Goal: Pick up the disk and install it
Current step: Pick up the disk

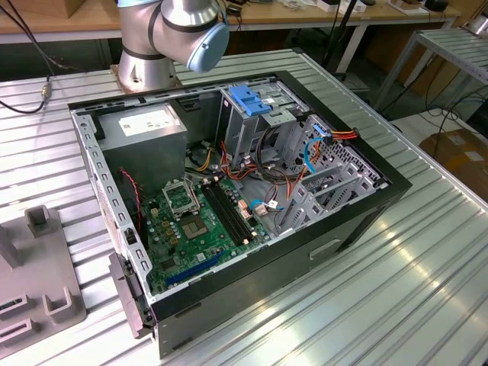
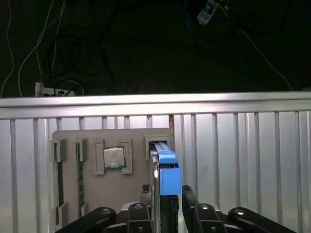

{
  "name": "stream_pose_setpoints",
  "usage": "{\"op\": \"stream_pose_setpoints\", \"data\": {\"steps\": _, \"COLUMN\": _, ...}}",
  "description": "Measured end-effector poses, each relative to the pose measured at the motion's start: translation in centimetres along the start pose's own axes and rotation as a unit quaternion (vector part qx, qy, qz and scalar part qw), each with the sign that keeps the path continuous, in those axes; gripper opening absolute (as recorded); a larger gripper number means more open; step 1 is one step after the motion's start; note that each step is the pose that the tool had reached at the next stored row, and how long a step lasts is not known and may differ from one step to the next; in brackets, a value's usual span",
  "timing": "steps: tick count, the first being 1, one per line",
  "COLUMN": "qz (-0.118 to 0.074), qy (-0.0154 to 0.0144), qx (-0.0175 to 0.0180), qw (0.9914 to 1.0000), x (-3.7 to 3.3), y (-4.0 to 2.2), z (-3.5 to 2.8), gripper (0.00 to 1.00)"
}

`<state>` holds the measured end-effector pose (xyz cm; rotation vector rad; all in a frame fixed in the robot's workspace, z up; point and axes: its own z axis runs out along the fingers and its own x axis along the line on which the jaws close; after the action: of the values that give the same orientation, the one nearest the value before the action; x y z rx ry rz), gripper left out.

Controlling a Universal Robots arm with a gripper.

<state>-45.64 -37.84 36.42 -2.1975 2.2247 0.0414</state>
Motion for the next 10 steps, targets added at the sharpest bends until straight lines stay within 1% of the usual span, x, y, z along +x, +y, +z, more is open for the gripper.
{"op": "stream_pose_setpoints", "data": {"steps": 1, "qz": -0.005, "qy": 0.0, "qx": 0.0004, "qw": 0.99999, "x": 0.0, "y": 0.0, "z": 0.1, "gripper": 0.39}}
{"op": "stream_pose_setpoints", "data": {"steps": 2, "qz": -0.007, "qy": 0.0001, "qx": 0.0007, "qw": 0.99998, "x": 0.0, "y": 0.0, "z": 0.17, "gripper": 0.45}}
{"op": "stream_pose_setpoints", "data": {"steps": 3, "qz": -0.008, "qy": 0.0001, "qx": 0.001, "qw": 0.99996, "x": 0.01, "y": 0.0, "z": 0.27, "gripper": 0.45}}
{"op": "stream_pose_setpoints", "data": {"steps": 5, "qz": -0.009, "qy": 0.0001, "qx": 0.0016, "qw": 0.99996, "x": 0.02, "y": 0.0, "z": 0.69, "gripper": 0.45}}
{"op": "stream_pose_setpoints", "data": {"steps": 10, "qz": -0.006, "qy": 0.0, "qx": 0.0017, "qw": 0.99998, "x": 0.06, "y": -0.01, "z": 1.74, "gripper": 0.45}}
